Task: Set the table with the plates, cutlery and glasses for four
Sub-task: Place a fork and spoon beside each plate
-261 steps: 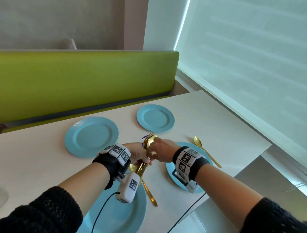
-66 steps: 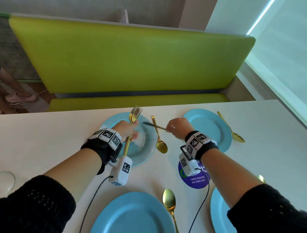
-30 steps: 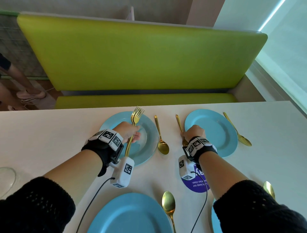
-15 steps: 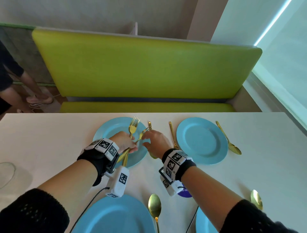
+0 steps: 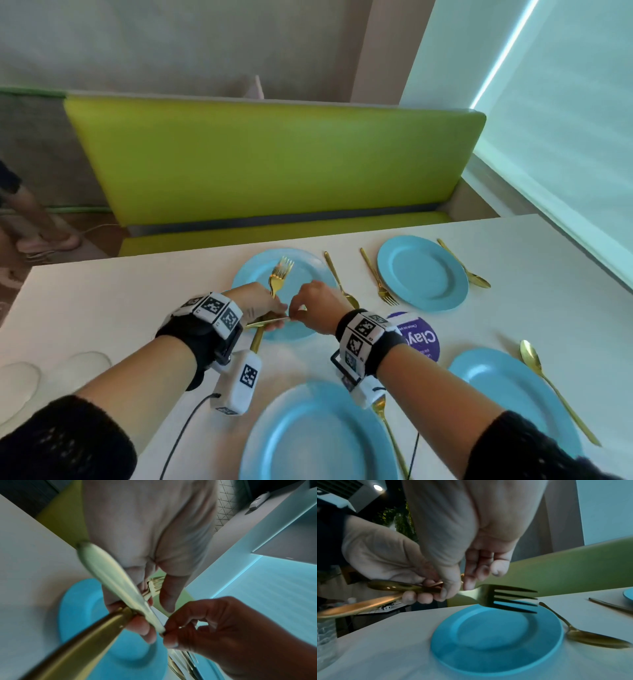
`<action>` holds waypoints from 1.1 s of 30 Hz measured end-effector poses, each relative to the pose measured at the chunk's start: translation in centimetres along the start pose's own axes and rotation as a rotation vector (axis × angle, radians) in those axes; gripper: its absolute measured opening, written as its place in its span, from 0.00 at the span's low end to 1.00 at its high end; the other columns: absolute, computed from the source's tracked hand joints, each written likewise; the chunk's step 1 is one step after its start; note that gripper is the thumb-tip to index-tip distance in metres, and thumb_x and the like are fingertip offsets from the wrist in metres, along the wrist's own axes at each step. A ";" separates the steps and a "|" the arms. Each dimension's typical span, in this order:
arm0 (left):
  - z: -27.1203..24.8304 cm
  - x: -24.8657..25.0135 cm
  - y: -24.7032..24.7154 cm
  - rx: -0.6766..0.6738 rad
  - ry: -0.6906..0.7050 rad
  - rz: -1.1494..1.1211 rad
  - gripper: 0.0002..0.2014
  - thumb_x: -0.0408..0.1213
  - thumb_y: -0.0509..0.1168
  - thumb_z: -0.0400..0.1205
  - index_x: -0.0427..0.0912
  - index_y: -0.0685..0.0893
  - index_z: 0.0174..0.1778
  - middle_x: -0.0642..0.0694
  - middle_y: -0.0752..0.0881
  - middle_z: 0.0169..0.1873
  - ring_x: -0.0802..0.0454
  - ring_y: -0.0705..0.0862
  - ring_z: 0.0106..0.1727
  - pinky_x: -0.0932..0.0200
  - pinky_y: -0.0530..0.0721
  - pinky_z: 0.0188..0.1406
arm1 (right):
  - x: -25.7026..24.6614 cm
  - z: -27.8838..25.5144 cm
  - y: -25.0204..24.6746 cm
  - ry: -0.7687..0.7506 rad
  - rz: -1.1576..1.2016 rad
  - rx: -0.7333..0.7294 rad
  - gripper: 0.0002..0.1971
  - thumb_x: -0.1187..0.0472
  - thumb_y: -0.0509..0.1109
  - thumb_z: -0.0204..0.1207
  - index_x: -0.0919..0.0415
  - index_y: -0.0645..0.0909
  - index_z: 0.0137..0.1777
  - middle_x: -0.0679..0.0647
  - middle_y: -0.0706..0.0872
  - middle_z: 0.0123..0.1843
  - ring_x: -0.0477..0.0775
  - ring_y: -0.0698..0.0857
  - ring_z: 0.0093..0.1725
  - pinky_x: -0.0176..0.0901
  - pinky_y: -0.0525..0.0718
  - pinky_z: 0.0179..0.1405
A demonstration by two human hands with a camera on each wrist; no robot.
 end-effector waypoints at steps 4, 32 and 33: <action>0.2 -2.0 -5.3 0.166 -0.007 -0.118 0.12 0.39 0.62 0.84 0.32 0.77 0.43 0.41 0.83 0.27 0.46 0.81 0.26 0.59 0.79 0.26 | -1.6 1.4 0.9 0.162 0.066 0.038 0.09 0.58 0.67 0.77 0.52 0.89 0.50 0.55 0.85 0.54 0.57 0.81 0.59 0.53 0.83 0.57; 3.6 -5.7 -12.6 0.274 -0.013 -0.250 0.12 0.28 0.61 0.82 0.33 0.79 0.31 0.39 0.81 0.27 0.47 0.79 0.30 0.60 0.75 0.28 | -7.6 8.1 9.6 0.737 0.392 0.002 0.12 0.64 0.65 0.76 0.64 0.82 0.58 0.59 0.86 0.59 0.60 0.86 0.59 0.49 0.85 0.57; 3.6 -5.7 -12.6 0.274 -0.012 -0.253 0.12 0.28 0.61 0.82 0.33 0.79 0.31 0.39 0.81 0.27 0.47 0.79 0.30 0.60 0.75 0.28 | -7.6 8.3 9.5 0.733 0.375 0.009 0.12 0.64 0.65 0.76 0.63 0.82 0.58 0.59 0.86 0.58 0.60 0.86 0.58 0.48 0.85 0.56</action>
Point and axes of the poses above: each hand's wrist, its own z-axis towards the middle knuckle, its own y-axis out of the palm, x = y × z, the point moved 6 cm from there along z, towards the middle knuckle
